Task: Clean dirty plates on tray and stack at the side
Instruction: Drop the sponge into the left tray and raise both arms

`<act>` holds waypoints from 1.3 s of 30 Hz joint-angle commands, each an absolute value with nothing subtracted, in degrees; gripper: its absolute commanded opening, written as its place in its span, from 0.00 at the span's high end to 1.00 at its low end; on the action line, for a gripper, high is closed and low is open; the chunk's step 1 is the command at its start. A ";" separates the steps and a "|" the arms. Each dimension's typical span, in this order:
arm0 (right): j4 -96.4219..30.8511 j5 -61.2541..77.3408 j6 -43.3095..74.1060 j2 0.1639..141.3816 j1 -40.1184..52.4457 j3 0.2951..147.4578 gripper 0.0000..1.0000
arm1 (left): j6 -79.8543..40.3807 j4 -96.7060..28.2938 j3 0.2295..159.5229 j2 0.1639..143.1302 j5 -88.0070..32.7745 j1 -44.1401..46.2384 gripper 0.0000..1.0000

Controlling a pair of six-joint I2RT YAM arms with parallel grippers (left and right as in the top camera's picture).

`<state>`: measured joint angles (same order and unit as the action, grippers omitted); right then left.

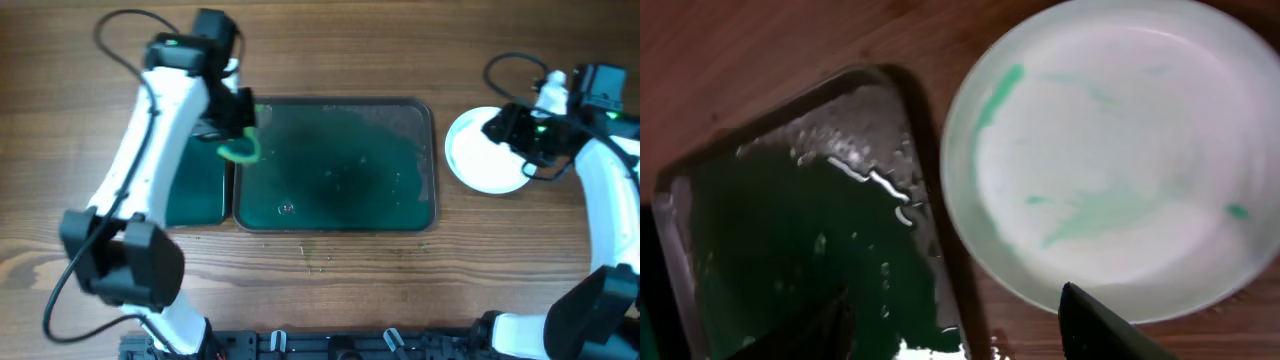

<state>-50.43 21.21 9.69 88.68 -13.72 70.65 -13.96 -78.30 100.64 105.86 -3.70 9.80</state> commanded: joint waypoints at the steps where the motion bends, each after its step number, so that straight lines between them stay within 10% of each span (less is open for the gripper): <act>1: -50.72 22.79 7.42 88.77 -9.47 71.24 0.34 | -8.93 -78.00 100.55 105.01 -0.51 4.45 0.96; 18: -50.63 20.80 1.02 88.77 -3.33 71.24 0.32 | -6.15 -47.99 73.14 105.01 0.51 -4.38 0.94; 25: -50.89 20.82 0.93 88.75 -3.33 71.24 0.28 | -6.17 -45.30 69.65 104.99 0.54 -4.40 0.54; 32: -51.59 20.82 0.99 86.35 -3.33 71.26 0.14 | -6.26 -50.57 77.10 102.08 -2.02 -4.27 0.38; 36: -52.58 20.80 -0.03 81.10 -3.33 71.44 0.01 | -6.72 -53.91 83.81 97.23 -11.00 -4.25 0.00; 39: -53.30 20.78 -0.01 75.57 -3.33 71.44 0.00 | -6.83 -53.39 85.80 92.51 -18.06 -4.25 0.00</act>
